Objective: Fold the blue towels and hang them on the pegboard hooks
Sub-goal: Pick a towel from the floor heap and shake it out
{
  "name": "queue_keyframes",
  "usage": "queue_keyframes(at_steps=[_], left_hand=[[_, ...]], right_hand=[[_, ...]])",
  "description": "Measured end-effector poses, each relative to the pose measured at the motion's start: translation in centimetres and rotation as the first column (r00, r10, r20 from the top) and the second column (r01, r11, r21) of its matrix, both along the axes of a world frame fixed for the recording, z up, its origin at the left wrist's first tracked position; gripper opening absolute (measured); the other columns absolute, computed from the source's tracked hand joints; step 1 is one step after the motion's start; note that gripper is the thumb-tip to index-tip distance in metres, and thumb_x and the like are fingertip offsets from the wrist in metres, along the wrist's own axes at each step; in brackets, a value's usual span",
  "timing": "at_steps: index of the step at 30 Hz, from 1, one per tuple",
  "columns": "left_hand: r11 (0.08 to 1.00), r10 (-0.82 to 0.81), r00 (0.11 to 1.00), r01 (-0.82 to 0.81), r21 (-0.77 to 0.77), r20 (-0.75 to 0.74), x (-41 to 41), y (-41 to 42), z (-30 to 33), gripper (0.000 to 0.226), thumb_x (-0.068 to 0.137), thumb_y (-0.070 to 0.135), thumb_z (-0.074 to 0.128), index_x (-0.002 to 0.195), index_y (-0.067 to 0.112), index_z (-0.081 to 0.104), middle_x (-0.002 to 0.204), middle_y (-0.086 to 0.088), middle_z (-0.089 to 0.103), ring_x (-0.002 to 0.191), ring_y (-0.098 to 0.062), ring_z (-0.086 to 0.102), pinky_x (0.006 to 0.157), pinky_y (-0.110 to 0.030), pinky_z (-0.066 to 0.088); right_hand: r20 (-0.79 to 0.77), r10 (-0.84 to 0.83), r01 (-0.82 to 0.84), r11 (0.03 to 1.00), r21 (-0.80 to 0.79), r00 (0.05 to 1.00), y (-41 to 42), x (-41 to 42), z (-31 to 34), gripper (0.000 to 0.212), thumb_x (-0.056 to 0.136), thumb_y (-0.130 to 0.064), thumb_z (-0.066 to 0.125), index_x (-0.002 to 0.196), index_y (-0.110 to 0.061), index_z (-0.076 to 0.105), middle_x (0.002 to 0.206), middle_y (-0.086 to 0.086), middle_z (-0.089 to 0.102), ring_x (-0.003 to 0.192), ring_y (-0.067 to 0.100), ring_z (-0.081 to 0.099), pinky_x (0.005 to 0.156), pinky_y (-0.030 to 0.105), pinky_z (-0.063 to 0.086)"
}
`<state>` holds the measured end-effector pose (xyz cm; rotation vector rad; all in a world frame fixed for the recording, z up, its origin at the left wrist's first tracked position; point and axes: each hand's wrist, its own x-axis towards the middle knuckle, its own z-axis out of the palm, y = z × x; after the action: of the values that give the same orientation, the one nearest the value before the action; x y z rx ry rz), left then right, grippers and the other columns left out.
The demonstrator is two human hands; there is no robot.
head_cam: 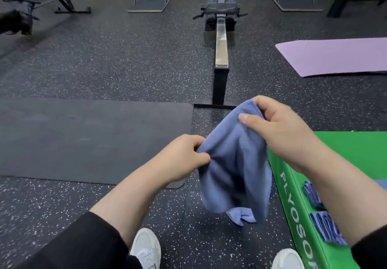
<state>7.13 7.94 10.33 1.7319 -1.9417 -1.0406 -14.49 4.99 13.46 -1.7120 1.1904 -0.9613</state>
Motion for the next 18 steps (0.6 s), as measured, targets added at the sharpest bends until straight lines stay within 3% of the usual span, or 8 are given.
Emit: queue_keyframes(at_steps=[2,6,10,13,15,18], left_hand=[[0.999,0.033,0.996,-0.033,0.004,0.086,0.3,-0.2,-0.1,0.011,0.081,0.014,0.058,0.072,0.009,0.053,0.062,0.003,0.045,0.058,-0.015,0.033,0.053,-0.031,0.026],[0.982,0.186,0.956,-0.178,-0.055,0.228,1.9,-0.7,-0.3,0.015,0.084,0.015,0.055,0.069,0.016,0.052,0.062,0.001,0.053,0.066,-0.024,0.048,0.055,-0.03,0.034],[0.953,0.29,0.898,-0.241,-0.182,0.331,4.3,-0.9,-0.8,0.013,0.088,0.015,0.05,0.076,0.017,0.054,0.073,0.001,0.059,0.081,-0.031,0.057,0.063,-0.033,0.037],[0.914,0.375,0.904,-0.324,-0.243,0.206,5.7,-1.0,-1.0,0.021,0.089,0.012,0.051,0.071,0.022,0.054,0.071,0.002,0.059,0.078,-0.031,0.057,0.062,-0.034,0.038],[0.866,0.443,0.896,-0.427,-0.26,0.006,6.3,-0.9,-1.0,0.018,0.091,0.015,0.058,0.074,0.02,0.061,0.069,0.004,0.062,0.068,-0.022,0.055,0.058,-0.032,0.039],[0.818,0.473,0.839,-0.532,-0.221,-0.271,6.2,-0.8,-0.9,0.021,0.092,0.023,0.067,0.076,0.009,0.063,0.061,0.009,0.055,0.06,-0.013,0.044,0.058,-0.03,0.039]], right_hand=[[0.011,-0.07,0.07,0.997,-0.042,0.997,-0.1,-0.7,0.3,0.017,0.088,-0.032,0.059,0.091,-0.016,0.061,0.088,0.021,0.061,0.078,0.016,0.051,0.078,0.055,0.048],[-0.006,-0.18,0.179,0.98,-0.084,0.984,-0.2,-2.7,0.4,0.009,0.094,-0.019,0.059,0.085,-0.02,0.061,0.075,-0.003,0.058,0.07,0.008,0.048,0.068,0.036,0.04],[-0.036,-0.257,0.256,0.966,-0.036,0.966,-0.3,-4.1,-0.9,0.008,0.092,-0.019,0.059,0.085,-0.023,0.061,0.067,-0.009,0.054,0.061,0.009,0.043,0.063,0.033,0.036],[0.019,-0.294,0.293,0.955,0.04,0.956,-0.2,-4.4,-1.4,0.012,0.081,-0.025,0.057,0.089,-0.027,0.066,0.071,-0.009,0.063,0.066,0.011,0.051,0.067,0.037,0.041],[0.008,-0.308,0.306,0.949,0.07,0.951,-0.2,-4.8,-1.6,0.021,0.078,-0.026,0.056,0.092,-0.028,0.072,0.077,-0.006,0.07,0.071,0.012,0.057,0.072,0.039,0.046],[-0.021,-0.308,0.309,0.948,0.07,0.951,-0.2,-5.3,-1.7,0.017,0.086,-0.026,0.058,0.089,-0.028,0.074,0.073,-0.006,0.067,0.071,0.014,0.055,0.074,0.041,0.048]])
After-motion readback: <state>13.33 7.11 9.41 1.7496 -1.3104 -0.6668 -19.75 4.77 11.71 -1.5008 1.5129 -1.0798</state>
